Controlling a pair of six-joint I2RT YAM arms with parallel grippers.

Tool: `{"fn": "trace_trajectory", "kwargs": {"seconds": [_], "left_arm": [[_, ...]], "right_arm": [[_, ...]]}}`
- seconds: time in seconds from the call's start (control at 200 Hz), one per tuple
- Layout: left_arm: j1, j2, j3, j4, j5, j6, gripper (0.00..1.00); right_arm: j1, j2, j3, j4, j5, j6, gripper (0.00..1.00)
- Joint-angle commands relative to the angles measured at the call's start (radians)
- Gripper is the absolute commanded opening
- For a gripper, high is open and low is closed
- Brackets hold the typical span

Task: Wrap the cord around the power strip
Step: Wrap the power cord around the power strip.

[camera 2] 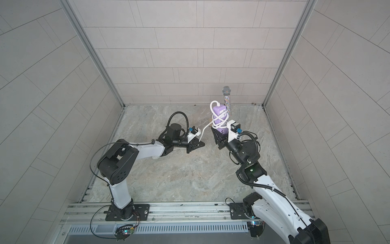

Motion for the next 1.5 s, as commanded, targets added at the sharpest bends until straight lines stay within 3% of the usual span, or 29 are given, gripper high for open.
{"fn": "trace_trajectory", "kwargs": {"seconds": [0.0, 0.205, 0.555, 0.71, 0.911, 1.056, 1.311, 1.496], "left_arm": [[-0.002, -0.072, 0.019, -0.261, -0.045, 0.172, 0.0], [-0.003, -0.185, 0.03, -0.55, -0.096, 0.357, 0.0], [-0.002, -0.367, 0.215, -0.901, -0.329, 0.649, 0.0], [-0.017, -0.405, 0.338, -1.018, -0.297, 0.75, 0.0], [-0.102, -0.396, 0.488, -1.2, -0.255, 0.896, 0.0], [-0.112, -0.376, 0.568, -1.255, -0.318, 0.96, 0.0], [-0.102, -0.306, 0.715, -1.318, -0.592, 1.06, 0.0], [-0.069, -0.21, 0.83, -1.368, -0.59, 1.091, 0.0]], "right_arm": [[-0.091, -0.049, 0.025, 0.071, 0.067, 0.067, 0.0], [-0.19, -0.055, 0.051, -0.102, 0.185, 0.063, 0.0], [-0.184, 0.028, 0.144, -0.461, 0.087, -0.145, 0.0], [-0.09, 0.085, 0.177, -0.591, 0.136, -0.269, 0.0], [0.063, 0.223, 0.245, -0.715, 0.23, -0.368, 0.0], [0.197, 0.246, 0.22, -0.7, 0.25, -0.485, 0.0], [0.255, 0.121, 0.064, -0.585, 0.01, -0.515, 0.0], [0.299, 0.049, -0.002, -0.501, -0.12, -0.5, 0.0]]}}
